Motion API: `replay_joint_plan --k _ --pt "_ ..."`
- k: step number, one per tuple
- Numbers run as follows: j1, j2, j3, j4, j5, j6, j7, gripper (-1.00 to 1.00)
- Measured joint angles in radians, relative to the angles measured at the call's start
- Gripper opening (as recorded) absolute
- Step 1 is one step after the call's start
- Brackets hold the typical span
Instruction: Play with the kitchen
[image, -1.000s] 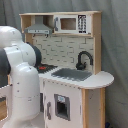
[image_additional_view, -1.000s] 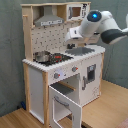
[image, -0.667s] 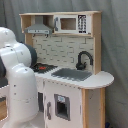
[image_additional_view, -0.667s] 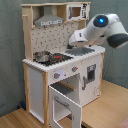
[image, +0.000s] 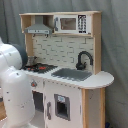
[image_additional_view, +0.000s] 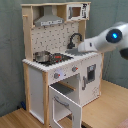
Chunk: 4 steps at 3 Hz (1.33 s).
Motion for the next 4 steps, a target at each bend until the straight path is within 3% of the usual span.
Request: replay_joint_plan --k 2,4 --pt "0.061 -0.112 0.019 -0.167 0.034 -0.002 0.103 1.0" --pt "0.167 -0.192 0.027 -0.304 0.04 -0.013 0.209 1.0"
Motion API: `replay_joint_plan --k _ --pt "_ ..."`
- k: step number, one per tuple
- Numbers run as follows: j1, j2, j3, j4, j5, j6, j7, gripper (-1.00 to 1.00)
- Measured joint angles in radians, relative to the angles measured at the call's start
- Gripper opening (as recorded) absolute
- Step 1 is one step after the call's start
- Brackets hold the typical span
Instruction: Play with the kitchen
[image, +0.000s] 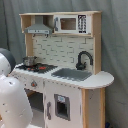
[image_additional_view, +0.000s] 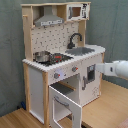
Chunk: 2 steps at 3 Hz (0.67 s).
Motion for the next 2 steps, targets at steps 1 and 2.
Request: replay_joint_plan --k 1,2 --pt "0.066 -0.054 0.002 -0.049 -0.002 -0.028 0.038 1.0" --pt "0.106 -0.12 0.027 -0.104 -0.005 -0.042 0.065 1.0"
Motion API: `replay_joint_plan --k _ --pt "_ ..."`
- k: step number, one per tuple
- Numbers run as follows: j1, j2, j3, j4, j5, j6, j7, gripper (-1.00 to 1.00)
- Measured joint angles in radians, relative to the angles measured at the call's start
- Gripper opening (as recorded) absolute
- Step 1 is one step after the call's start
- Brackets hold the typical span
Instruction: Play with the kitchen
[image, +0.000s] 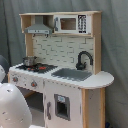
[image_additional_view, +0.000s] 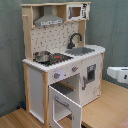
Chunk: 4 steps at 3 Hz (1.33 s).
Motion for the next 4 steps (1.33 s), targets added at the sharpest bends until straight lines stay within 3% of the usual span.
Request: replay_joint_plan --k 2,3,4 --pt "-0.037 -0.007 0.078 -0.142 -0.01 0.096 0.103 1.0" --pt "-0.109 -0.007 0.116 -0.174 -0.055 0.16 0.115 1.0" --pt "-0.177 -0.007 0.142 -0.174 -0.108 0.226 0.113 1.0"
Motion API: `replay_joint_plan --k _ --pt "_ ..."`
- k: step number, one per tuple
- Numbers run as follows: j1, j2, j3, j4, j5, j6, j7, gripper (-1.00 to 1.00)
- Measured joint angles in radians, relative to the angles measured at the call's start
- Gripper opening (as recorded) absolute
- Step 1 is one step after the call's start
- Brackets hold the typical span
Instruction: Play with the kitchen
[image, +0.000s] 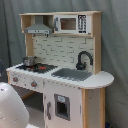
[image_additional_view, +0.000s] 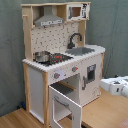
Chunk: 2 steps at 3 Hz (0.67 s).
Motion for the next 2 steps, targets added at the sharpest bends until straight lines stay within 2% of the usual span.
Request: replay_joint_plan --k 1,2 --pt "-0.085 0.0 0.043 0.0 -0.049 0.067 0.003 1.0" --pt "-0.163 0.0 0.105 0.0 -0.072 0.1 0.022 1.0"
